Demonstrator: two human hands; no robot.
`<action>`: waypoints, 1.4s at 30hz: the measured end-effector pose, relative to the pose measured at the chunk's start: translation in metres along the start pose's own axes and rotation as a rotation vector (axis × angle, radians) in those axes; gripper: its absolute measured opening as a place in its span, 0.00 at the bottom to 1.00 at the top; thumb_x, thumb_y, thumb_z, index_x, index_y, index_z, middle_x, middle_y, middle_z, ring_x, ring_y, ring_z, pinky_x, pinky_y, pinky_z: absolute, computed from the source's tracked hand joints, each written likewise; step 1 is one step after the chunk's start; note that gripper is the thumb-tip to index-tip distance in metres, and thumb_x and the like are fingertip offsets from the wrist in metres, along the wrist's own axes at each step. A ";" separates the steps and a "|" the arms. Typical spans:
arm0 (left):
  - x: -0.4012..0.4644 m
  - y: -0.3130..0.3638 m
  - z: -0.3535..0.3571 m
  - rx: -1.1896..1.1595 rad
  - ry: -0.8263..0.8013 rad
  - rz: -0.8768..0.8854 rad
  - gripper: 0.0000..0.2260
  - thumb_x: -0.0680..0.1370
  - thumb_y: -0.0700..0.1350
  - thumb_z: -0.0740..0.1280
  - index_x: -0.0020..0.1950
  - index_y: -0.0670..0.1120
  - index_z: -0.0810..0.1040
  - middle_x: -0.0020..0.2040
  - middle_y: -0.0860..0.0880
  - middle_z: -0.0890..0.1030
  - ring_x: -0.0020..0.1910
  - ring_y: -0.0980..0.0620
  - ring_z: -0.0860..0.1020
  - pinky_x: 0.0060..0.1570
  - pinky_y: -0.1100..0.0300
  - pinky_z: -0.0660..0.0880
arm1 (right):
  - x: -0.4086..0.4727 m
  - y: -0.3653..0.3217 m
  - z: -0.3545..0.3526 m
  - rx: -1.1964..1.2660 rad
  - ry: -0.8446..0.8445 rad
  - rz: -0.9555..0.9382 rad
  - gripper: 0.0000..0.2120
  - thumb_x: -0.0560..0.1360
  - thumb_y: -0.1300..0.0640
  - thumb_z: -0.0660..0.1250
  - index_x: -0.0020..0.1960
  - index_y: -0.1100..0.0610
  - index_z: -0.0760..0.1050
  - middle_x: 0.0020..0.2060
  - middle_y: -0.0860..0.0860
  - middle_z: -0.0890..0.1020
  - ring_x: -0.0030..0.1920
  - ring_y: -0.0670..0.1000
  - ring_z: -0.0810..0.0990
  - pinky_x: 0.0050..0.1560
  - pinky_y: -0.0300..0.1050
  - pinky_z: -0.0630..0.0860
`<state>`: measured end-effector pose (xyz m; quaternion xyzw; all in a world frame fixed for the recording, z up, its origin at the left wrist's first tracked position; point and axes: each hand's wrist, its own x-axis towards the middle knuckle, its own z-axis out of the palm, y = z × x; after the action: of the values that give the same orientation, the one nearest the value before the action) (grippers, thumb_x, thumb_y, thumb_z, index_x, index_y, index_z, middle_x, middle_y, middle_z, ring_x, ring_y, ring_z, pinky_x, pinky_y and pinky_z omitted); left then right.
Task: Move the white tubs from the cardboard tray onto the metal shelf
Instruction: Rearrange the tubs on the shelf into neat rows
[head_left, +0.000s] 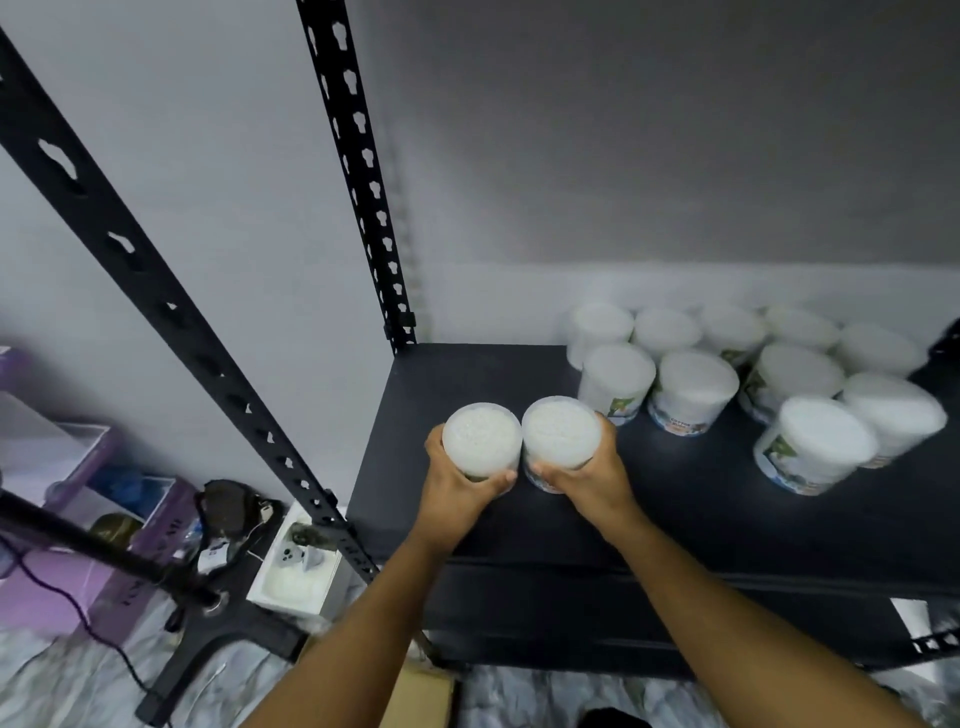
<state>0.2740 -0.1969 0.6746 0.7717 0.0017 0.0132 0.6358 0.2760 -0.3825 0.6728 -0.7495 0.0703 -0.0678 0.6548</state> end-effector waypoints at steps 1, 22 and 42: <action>0.006 0.000 0.001 -0.004 -0.001 -0.001 0.41 0.65 0.44 0.80 0.66 0.56 0.55 0.61 0.60 0.68 0.60 0.61 0.71 0.47 0.73 0.74 | 0.007 0.001 0.001 -0.004 -0.003 -0.002 0.41 0.60 0.61 0.81 0.65 0.47 0.62 0.58 0.43 0.73 0.58 0.43 0.73 0.47 0.33 0.73; 0.107 -0.002 -0.007 0.093 -0.013 -0.021 0.41 0.64 0.48 0.80 0.68 0.53 0.58 0.62 0.55 0.70 0.62 0.53 0.71 0.59 0.57 0.72 | 0.104 -0.005 0.019 -0.246 -0.029 -0.033 0.42 0.58 0.49 0.80 0.66 0.52 0.63 0.61 0.49 0.71 0.62 0.50 0.71 0.62 0.50 0.72; 0.136 -0.006 -0.007 0.108 -0.020 -0.031 0.40 0.63 0.50 0.80 0.65 0.60 0.57 0.61 0.54 0.72 0.61 0.52 0.73 0.61 0.52 0.74 | 0.123 -0.013 0.023 -0.273 -0.043 0.029 0.41 0.65 0.55 0.78 0.70 0.53 0.57 0.66 0.51 0.65 0.67 0.52 0.66 0.66 0.49 0.66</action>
<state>0.4096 -0.1859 0.6723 0.8050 0.0080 -0.0048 0.5933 0.4019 -0.3821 0.6840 -0.8319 0.0755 -0.0322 0.5488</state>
